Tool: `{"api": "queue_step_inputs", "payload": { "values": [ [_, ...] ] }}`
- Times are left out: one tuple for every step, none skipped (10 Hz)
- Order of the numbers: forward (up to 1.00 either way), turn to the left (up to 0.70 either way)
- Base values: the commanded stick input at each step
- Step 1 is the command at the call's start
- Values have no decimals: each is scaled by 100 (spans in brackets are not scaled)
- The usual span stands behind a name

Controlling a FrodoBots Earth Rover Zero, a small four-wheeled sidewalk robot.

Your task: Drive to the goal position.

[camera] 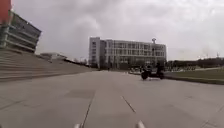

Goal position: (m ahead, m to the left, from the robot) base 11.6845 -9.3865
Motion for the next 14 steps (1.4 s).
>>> {"api": "queue_step_inputs", "payload": {
  "values": [
    [50,25],
    [50,23],
    [50,17],
    [50,10],
    [50,3],
    [50,0],
    [50,0],
    [50,0],
    [50,0],
    [50,0],
    [50,0],
    [50,0],
    [50,0],
    [50,0]
  ]
}}
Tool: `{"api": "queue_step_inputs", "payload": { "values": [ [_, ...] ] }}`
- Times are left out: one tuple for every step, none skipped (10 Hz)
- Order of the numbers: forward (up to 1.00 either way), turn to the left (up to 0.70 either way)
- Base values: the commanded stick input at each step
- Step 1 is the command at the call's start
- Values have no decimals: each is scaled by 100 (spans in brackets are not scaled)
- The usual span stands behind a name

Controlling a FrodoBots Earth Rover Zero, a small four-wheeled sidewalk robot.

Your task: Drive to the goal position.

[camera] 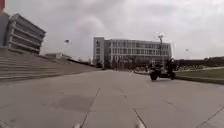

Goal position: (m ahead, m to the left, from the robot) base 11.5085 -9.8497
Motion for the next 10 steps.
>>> {"api": "queue_step_inputs", "payload": {
  "values": [
    [50,0],
    [50,0],
    [50,0],
    [50,0],
    [50,0],
    [50,0],
    [50,0],
    [50,0],
    [50,0],
    [50,0]
  ]
}}
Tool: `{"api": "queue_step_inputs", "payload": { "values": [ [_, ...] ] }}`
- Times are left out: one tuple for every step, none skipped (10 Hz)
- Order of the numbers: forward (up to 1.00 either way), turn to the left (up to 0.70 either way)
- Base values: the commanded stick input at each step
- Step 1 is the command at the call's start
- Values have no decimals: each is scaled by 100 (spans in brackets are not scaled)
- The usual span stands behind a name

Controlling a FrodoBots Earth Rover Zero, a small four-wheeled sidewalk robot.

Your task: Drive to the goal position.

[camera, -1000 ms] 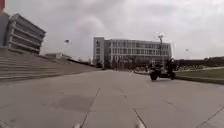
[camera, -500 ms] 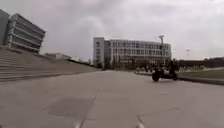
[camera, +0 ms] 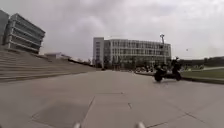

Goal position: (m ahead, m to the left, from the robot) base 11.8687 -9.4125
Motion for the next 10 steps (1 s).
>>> {"api": "queue_step_inputs", "payload": {
  "values": [
    [50,0],
    [50,0],
    [50,0],
    [50,0],
    [50,0],
    [50,0],
    [50,0],
    [50,0],
    [50,0],
    [50,0]
  ]
}}
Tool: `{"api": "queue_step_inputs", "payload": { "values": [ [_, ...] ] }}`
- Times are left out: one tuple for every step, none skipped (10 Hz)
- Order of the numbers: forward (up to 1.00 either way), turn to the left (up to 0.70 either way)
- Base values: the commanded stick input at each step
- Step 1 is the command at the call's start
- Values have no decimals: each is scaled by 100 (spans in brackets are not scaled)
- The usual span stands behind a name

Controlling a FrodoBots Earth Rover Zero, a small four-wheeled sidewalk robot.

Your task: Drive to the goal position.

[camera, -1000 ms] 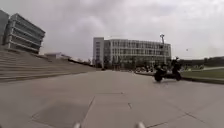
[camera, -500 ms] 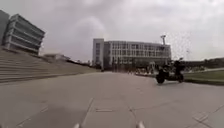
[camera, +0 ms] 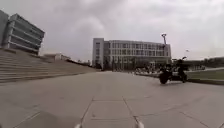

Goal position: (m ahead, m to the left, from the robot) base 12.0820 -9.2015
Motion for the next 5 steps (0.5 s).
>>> {"api": "queue_step_inputs", "payload": {
  "values": [
    [50,0],
    [50,0],
    [50,0],
    [50,0],
    [50,0]
  ]
}}
